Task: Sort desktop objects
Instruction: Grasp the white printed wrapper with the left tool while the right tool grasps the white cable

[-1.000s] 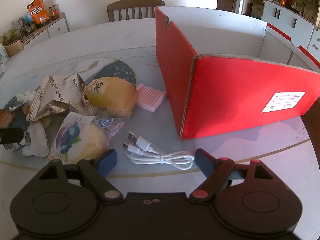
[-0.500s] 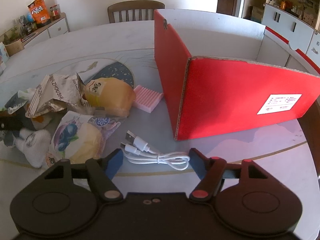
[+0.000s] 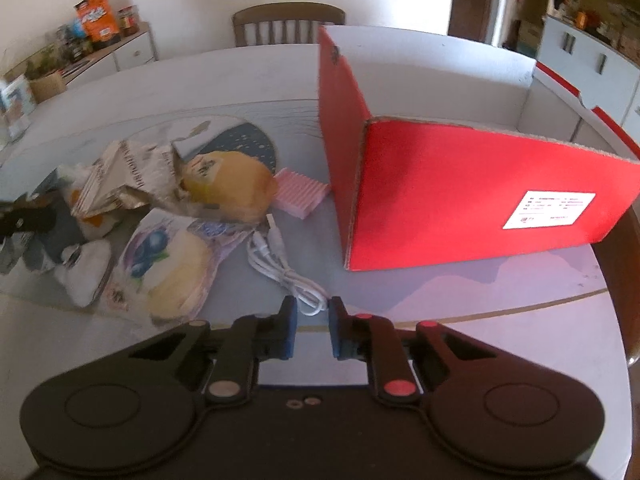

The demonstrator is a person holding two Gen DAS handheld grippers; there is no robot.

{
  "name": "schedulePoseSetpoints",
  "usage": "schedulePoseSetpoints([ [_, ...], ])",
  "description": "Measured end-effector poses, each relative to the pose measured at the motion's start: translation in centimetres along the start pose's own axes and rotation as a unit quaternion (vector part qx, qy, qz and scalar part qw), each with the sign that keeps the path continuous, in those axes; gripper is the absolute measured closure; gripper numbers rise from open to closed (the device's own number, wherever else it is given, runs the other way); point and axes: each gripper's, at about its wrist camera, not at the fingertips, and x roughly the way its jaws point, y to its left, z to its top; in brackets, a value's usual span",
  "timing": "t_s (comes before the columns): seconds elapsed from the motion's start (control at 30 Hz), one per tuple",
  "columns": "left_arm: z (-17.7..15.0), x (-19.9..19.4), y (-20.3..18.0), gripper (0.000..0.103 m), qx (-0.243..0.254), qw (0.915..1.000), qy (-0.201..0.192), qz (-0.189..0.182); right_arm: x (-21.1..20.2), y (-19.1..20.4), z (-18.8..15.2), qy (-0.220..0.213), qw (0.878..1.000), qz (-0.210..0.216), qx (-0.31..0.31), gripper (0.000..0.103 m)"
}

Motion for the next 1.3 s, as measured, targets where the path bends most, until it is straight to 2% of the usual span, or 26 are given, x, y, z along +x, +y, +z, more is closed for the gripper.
schedulePoseSetpoints([
  [0.2, 0.0, -0.1, 0.0, 0.080, 0.005, 1.0000, 0.002, 0.002, 0.5, -0.2, 0.4, 0.005, 1.000, 0.006, -0.002, 0.074],
  [0.27, 0.0, -0.1, -0.1, 0.080, 0.007, 1.0000, 0.003, 0.003, 0.8, -0.1, 0.7, 0.005, 1.000, 0.007, -0.004, 0.064],
  [0.4, -0.1, -0.1, -0.2, 0.080, 0.010, 0.9999, 0.003, 0.004, 1.3, 0.2, 0.9, 0.002, 1.000, 0.018, -0.014, 0.060],
  [0.43, -0.1, -0.1, -0.2, 0.080, 0.010, 0.9999, 0.003, 0.004, 1.3, 0.2, 0.9, 0.001, 1.000, 0.020, -0.015, 0.063],
  [0.5, -0.1, -0.2, -0.2, 0.080, 0.008, 1.0000, 0.002, 0.005, 1.2, 0.4, 0.9, -0.001, 0.999, 0.024, -0.021, 0.075],
  [0.53, -0.1, -0.3, -0.2, 0.081, 0.007, 1.0000, 0.002, 0.005, 1.1, 0.5, 0.8, -0.001, 0.999, 0.023, -0.026, 0.086],
  [0.77, -0.1, -1.0, -0.5, 0.084, -0.003, 1.0000, -0.003, 0.000, 0.0, 0.1, 0.7, -0.002, 0.999, 0.025, -0.028, 0.088],
  [1.1, -0.2, -3.0, -1.2, 0.086, -0.022, 0.9993, -0.006, -0.031, -3.5, -2.0, 0.5, -0.010, 0.999, 0.044, 0.000, 0.089],
  [1.13, -0.2, -3.3, -1.3, 0.086, -0.025, 0.9991, -0.006, -0.034, -3.9, -2.3, 0.5, -0.011, 0.999, 0.046, 0.004, 0.098],
  [1.3, -0.1, -4.2, -1.8, 0.086, -0.031, 0.9984, -0.008, -0.047, -5.2, -3.3, 0.9, -0.015, 0.999, 0.049, 0.013, 0.099],
])
